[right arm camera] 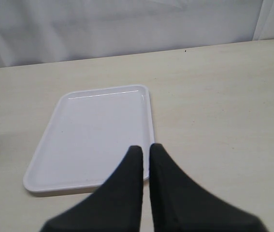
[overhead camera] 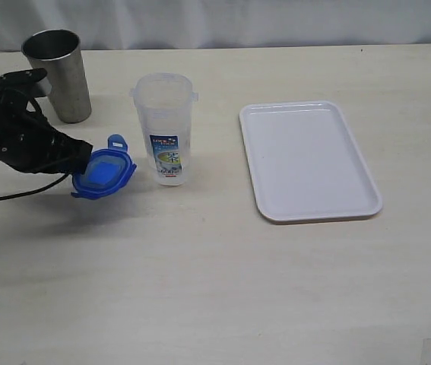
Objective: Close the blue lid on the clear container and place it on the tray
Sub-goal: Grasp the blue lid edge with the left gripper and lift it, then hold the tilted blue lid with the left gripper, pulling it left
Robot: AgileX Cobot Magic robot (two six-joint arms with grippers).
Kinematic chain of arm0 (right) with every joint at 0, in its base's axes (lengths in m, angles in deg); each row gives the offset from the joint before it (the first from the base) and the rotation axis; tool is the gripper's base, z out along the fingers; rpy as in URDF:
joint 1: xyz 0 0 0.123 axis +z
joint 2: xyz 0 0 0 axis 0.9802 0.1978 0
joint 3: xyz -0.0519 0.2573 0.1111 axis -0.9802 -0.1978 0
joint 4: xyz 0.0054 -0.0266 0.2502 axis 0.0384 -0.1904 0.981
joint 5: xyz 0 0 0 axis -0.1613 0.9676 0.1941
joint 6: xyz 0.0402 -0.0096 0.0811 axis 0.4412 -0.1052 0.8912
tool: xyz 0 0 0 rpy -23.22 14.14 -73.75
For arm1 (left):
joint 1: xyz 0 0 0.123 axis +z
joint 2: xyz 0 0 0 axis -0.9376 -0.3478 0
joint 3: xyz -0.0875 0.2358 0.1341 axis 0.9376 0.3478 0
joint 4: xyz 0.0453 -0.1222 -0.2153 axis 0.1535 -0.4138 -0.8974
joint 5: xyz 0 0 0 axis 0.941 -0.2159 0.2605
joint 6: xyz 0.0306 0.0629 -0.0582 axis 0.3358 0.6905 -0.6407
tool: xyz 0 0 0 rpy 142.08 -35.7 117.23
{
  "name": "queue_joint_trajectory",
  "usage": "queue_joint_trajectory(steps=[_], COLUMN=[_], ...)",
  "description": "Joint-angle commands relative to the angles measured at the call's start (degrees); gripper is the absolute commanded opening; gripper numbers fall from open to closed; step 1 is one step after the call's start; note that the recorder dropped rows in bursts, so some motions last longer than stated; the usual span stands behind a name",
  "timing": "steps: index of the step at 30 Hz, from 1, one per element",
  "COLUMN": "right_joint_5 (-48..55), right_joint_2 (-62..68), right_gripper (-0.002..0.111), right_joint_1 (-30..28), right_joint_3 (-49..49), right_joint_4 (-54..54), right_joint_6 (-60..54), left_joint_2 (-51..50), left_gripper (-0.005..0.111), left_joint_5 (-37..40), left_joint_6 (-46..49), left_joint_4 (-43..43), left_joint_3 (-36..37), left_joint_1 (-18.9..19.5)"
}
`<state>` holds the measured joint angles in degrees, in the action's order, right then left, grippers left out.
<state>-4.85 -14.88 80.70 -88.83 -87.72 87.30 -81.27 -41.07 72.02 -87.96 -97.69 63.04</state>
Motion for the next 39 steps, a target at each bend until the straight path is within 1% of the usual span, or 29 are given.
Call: queue_joint_trajectory(steps=[1, 4, 7, 9, 15, 17, 19, 21, 22, 24, 25, 30, 36, 39], right_joint_5=[0.1, 0.1, 0.1, 0.1, 0.1, 0.1, 0.1, 0.1, 0.1, 0.1, 0.1, 0.1, 0.1, 0.1], right_joint_2=[-0.3, -0.3, -0.3, -0.3, -0.3, -0.3, -0.3, -0.3, -0.3, -0.3, -0.3, -0.3, -0.3, -0.3], right_gripper=[0.005, 0.005, 0.005, 0.005, 0.005, 0.005, 0.005, 0.005, 0.005, 0.005, 0.005, 0.005, 0.005, 0.005], right_joint_1=[0.0, 0.0, 0.0, 0.0, 0.0, 0.0, 0.0, 0.0, 0.0, 0.0, 0.0, 0.0, 0.0, 0.0], right_joint_3=[-0.1, -0.1, -0.1, -0.1, -0.1, -0.1, -0.1, -0.1, -0.1, -0.1, -0.1, -0.1, -0.1, -0.1], right_joint_4=[0.2, 0.2, 0.2, 0.2, 0.2, 0.2, 0.2, 0.2, 0.2, 0.2, 0.2, 0.2, 0.2, 0.2], right_joint_6=[0.2, 0.2, 0.2, 0.2, 0.2, 0.2, 0.2, 0.2, 0.2, 0.2, 0.2, 0.2, 0.2, 0.2], left_joint_2=[0.6, 0.6, 0.6, 0.6, 0.6, 0.6, 0.6, 0.6, 0.6, 0.6, 0.6, 0.6, 0.6, 0.6], left_gripper=[0.000, 0.000, 0.000, 0.000, 0.000, 0.003, 0.010, 0.021, 0.028, 0.035, 0.037, 0.036, 0.036, 0.036], left_joint_5=[-5.2, -13.9, -19.4, -21.0, -19.5, -18.7, -18.1, -18.1, -18.1, -18.2, -18.7, -18.7, -13.9, -13.7], left_joint_6=[-2.9, -4.7, -8.2, -8.8, -8.8, -7.9, -7.6, -7.6, -7.6, -7.8, -8.0, -7.9, -7.9, -7.9], left_joint_4=[0.2, 0.1, 0.1, 0.1, 0.3, 0.4, 0.4, 0.4, 0.4, 0.1, 0.1, 0.8, 3.2, 3.7], left_joint_3=[4.8, 9.6, 12.5, 13.3, 13.5, 13.5, 13.5, 13.5, 13.5, 13.5, 13.5, 13.2, 10.7, 10.6], left_joint_1=[-0.1, -0.1, -0.1, -0.1, -0.1, 0.0, 0.0, 0.0, 0.0, 0.0, 0.0, 0.0, 0.0, 0.0])
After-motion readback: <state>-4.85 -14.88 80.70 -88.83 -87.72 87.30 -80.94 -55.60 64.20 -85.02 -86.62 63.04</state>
